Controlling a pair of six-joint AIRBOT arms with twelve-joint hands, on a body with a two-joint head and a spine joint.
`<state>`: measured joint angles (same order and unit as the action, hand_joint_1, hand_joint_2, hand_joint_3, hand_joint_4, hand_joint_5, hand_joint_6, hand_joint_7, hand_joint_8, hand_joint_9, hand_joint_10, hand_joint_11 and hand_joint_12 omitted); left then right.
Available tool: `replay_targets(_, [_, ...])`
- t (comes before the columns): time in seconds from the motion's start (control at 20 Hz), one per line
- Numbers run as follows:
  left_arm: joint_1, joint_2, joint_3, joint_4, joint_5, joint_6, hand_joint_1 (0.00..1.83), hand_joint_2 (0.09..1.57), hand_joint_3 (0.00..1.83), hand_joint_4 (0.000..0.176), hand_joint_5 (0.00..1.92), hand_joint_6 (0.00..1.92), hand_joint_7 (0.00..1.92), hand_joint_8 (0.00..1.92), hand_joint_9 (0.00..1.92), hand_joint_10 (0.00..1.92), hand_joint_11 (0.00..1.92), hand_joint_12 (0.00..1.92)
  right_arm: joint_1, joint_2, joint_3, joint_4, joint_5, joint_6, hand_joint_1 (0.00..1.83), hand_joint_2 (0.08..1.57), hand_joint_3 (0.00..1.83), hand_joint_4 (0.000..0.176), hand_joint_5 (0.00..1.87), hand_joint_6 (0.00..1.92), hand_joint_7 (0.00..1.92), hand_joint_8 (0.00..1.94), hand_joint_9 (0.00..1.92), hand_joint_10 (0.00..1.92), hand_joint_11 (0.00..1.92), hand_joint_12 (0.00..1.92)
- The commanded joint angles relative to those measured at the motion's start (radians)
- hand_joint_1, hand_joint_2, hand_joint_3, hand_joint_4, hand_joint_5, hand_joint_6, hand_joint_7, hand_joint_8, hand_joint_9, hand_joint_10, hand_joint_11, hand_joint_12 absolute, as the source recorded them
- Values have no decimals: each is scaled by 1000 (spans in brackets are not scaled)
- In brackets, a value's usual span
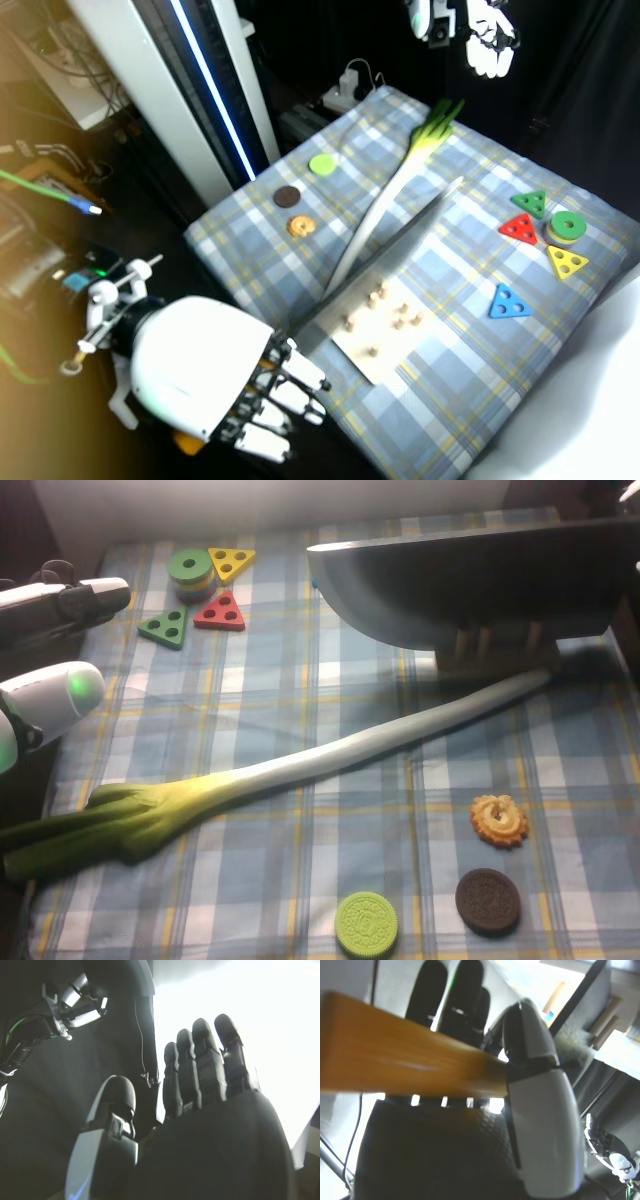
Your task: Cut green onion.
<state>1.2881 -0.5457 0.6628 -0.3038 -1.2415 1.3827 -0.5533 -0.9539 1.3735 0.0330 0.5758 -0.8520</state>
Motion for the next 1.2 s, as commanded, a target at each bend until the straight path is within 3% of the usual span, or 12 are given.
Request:
replay_targets(0.0, [-10, -1, 5, -3, -116, -11, 317, 1470, 2, 0, 345, 0, 351, 1, 324, 1, 0, 611, 14, 8, 5, 16, 119, -2, 1095, 1212, 0, 0, 698, 1804, 902, 1845, 1079, 1872, 1157, 1907])
replay_targets(0.05, [-10, -1, 5, 0, -114, -11, 311, 1470, 1, 0, 345, 1, 351, 2, 320, 1, 0, 612, 14, 8, 5, 16, 122, -2, 1146, 1207, 0, 46, 722, 1898, 877, 1922, 1060, 1911, 1169, 1918])
replay_targets(0.1, [-10, -1, 6, 6, -108, -11, 355, 1465, 0, 0, 365, 6, 372, 7, 339, 6, 11, 630, 15, 8, 5, 16, 124, -2, 1207, 1218, 1, 140, 736, 1916, 894, 1937, 1084, 1919, 1202, 1920])
replay_targets(0.15, [-10, -1, 6, 14, -102, -11, 329, 1464, 0, 0, 352, 2, 354, 5, 322, 4, 1, 598, 16, 8, 5, 16, 126, -2, 1333, 1226, 1, 169, 739, 1920, 946, 1940, 1159, 1921, 1273, 1921])
replay_targets(0.3, [-11, -1, 7, 15, -101, -12, 211, 1474, 4, 0, 370, 3, 425, 5, 360, 4, 0, 665, 22, 7, 5, 16, 126, -2, 1519, 1216, 0, 176, 879, 1921, 1111, 1941, 1330, 1921, 1429, 1921])
replay_targets(0.55, [-11, -2, 7, 16, -94, -12, 180, 1475, 2, 0, 421, 10, 424, 0, 371, 0, 0, 660, 29, 7, 5, 17, 138, -2, 1557, 1208, 0, 176, 989, 1921, 1235, 1941, 1450, 1921, 1541, 1921])
replay_targets(1.0, [-13, -5, 9, 27, -71, -17, 248, 1491, 2, 0, 381, 10, 382, 3, 354, 2, 0, 642, 30, 8, -18, 81, 237, -2, 1380, 1255, 7, 176, 952, 1921, 1205, 1941, 1375, 1921, 1472, 1921])
replay_targets(1.05, [-14, -5, 9, 29, -68, -17, 161, 1497, 5, 0, 371, 3, 390, 5, 360, 3, 0, 665, 30, 8, -20, 88, 251, -2, 1363, 1259, 7, 176, 923, 1921, 1193, 1941, 1372, 1921, 1472, 1921])
replay_targets(1.15, [-14, -5, 11, 32, -56, -16, 99, 1506, 6, 0, 371, 6, 414, 11, 364, 3, 0, 609, 30, 8, -24, 99, 273, -2, 1339, 1275, 5, 158, 931, 1921, 1214, 1941, 1406, 1921, 1505, 1921])
